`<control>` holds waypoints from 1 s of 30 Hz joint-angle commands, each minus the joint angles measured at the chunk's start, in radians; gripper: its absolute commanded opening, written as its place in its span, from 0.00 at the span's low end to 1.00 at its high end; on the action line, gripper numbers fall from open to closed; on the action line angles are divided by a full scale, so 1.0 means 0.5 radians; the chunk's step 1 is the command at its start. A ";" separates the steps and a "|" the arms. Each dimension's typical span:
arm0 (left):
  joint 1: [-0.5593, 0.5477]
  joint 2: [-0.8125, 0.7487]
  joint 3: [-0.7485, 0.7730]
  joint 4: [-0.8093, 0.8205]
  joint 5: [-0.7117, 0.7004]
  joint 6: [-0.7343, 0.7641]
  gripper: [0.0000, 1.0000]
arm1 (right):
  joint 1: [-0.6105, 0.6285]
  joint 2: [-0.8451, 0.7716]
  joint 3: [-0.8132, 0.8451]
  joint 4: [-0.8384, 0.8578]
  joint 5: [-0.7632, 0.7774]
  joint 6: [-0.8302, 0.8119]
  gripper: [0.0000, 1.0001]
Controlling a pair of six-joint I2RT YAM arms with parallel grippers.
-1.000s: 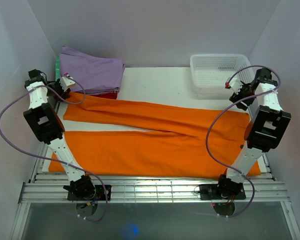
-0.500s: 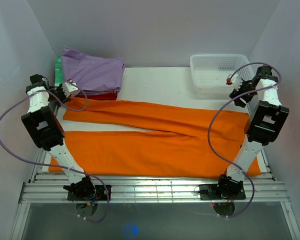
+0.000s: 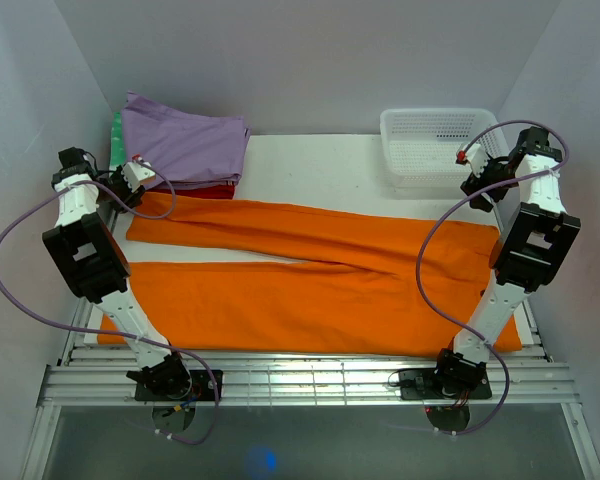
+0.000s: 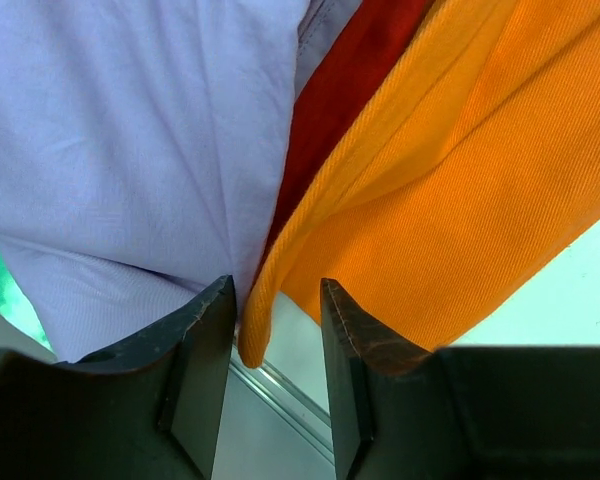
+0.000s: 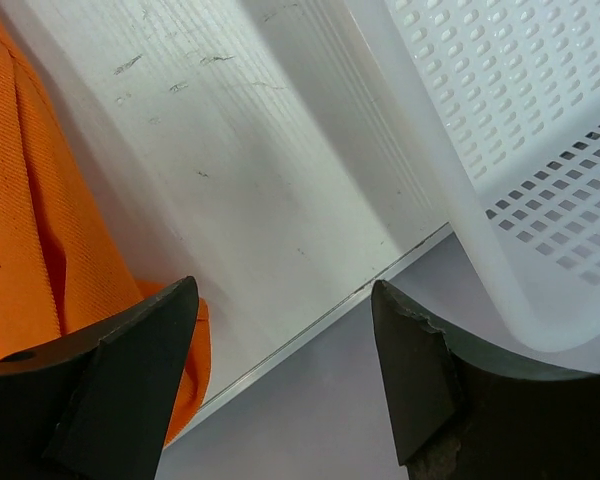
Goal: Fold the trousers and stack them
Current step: Fold the trousers
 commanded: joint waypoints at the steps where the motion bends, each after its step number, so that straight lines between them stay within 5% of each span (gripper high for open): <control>1: 0.009 -0.180 -0.049 -0.041 0.041 0.044 0.49 | -0.013 -0.137 -0.026 -0.042 -0.068 -0.001 0.76; 20: 0.045 -0.208 -0.111 -0.228 -0.005 0.253 0.34 | -0.044 -0.153 -0.002 -0.073 -0.041 -0.041 0.76; 25: 0.058 -0.254 -0.157 -0.176 0.017 0.244 0.48 | -0.047 -0.153 -0.014 -0.079 -0.035 -0.048 0.76; 30: 0.070 -0.343 -0.212 -0.099 0.087 0.201 0.51 | -0.050 -0.162 -0.023 -0.082 -0.047 -0.045 0.76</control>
